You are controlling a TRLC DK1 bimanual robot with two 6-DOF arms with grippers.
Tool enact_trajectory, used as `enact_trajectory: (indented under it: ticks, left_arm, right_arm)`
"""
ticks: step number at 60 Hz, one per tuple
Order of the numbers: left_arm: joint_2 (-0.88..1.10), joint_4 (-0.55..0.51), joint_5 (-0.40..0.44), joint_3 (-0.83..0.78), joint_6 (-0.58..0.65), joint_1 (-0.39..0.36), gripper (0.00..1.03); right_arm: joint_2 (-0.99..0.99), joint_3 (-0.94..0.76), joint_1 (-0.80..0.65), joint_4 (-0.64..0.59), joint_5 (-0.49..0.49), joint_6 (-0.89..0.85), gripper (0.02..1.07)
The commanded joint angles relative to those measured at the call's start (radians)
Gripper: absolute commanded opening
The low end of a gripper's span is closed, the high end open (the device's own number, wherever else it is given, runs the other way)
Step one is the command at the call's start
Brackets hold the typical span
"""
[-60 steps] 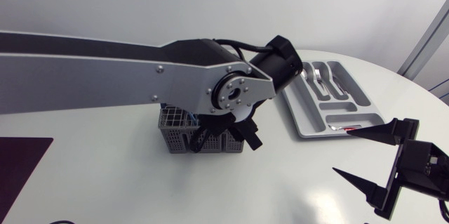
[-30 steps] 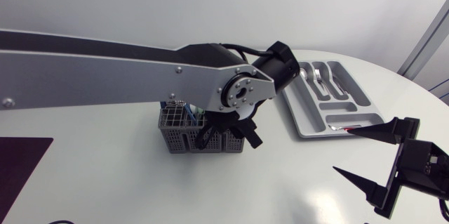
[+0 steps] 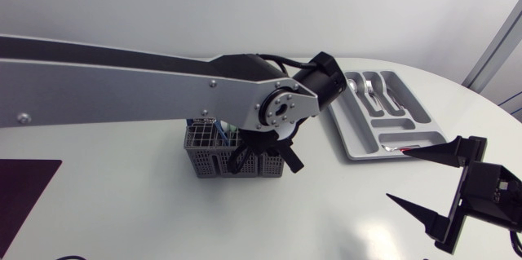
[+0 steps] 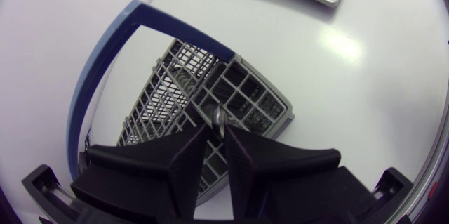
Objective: Unload the cutlery basket into the drawer organizer.
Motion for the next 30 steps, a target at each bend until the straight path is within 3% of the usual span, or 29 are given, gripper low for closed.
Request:
enact_trajectory:
  ticks: [1,30]
  left_arm:
    - [0.029,0.006,0.002,0.02,-0.02,0.006,0.18]
    - [-0.023,0.026,0.008,-0.012,0.0,-0.005,0.13]
  right_arm:
    - [-0.001,-0.026,0.008,0.003,0.001,0.015,1.03]
    - [-0.001,-0.029,0.01,0.003,-0.001,0.015,1.03]
